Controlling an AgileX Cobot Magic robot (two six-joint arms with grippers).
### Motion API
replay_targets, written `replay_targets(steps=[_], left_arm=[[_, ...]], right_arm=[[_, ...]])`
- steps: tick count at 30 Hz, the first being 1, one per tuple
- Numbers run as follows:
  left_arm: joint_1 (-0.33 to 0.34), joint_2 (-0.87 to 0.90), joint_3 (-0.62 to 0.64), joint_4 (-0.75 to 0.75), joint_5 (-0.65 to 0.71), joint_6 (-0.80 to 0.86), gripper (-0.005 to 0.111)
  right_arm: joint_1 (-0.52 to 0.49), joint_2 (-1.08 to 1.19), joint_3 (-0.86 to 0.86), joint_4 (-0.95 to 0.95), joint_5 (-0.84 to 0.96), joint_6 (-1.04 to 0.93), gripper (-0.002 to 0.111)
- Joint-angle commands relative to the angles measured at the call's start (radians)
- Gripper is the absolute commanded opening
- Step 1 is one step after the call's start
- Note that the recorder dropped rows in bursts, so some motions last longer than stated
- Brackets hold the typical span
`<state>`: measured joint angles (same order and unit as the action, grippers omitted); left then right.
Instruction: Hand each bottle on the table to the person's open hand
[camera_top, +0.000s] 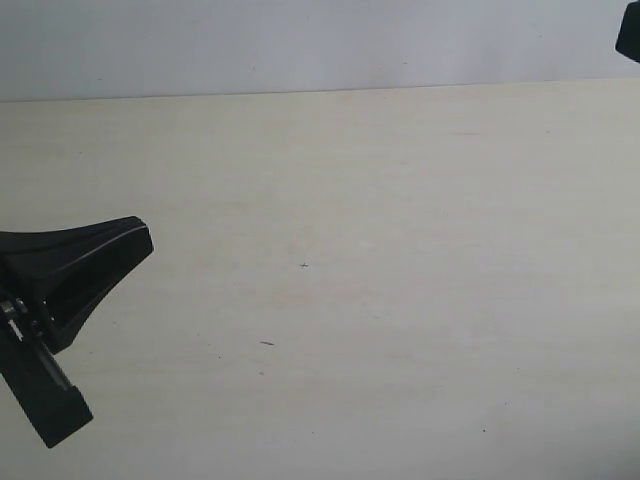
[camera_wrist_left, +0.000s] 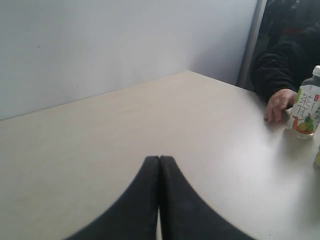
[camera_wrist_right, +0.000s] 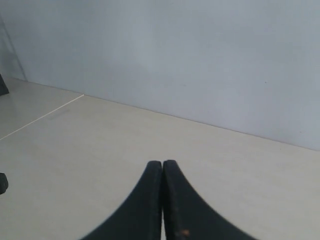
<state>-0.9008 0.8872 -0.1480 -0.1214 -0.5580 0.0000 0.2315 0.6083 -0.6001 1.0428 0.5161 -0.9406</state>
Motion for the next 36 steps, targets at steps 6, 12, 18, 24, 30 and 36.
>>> replay_targets(steps=[6,12,18,24,30,36], left_arm=[[-0.006,-0.007,0.004,-0.010,-0.007,0.000,0.001],[-0.006,-0.007,0.004,-0.010,-0.007,0.000,0.001],[-0.006,-0.007,0.004,-0.010,-0.007,0.000,0.001],[-0.006,-0.007,0.004,-0.010,-0.007,0.000,0.001],[-0.006,-0.007,0.004,-0.010,-0.007,0.000,0.001],[-0.006,-0.007,0.004,-0.010,-0.007,0.000,0.001]], right_arm=[[-0.008,-0.282,0.169,-0.142,-0.226,0.000,0.000],[-0.144,-0.486,0.299,-0.142,-0.285,0.002,0.000],[-0.161,-0.553,0.336,-0.142,-0.276,0.002,0.000],[-0.161,-0.558,0.353,-0.196,-0.279,0.109,0.000],[-0.187,-0.608,0.393,-0.856,-0.280,0.834,0.000],[-0.187,-0.608,0.487,-1.043,-0.280,1.006,0.000]])
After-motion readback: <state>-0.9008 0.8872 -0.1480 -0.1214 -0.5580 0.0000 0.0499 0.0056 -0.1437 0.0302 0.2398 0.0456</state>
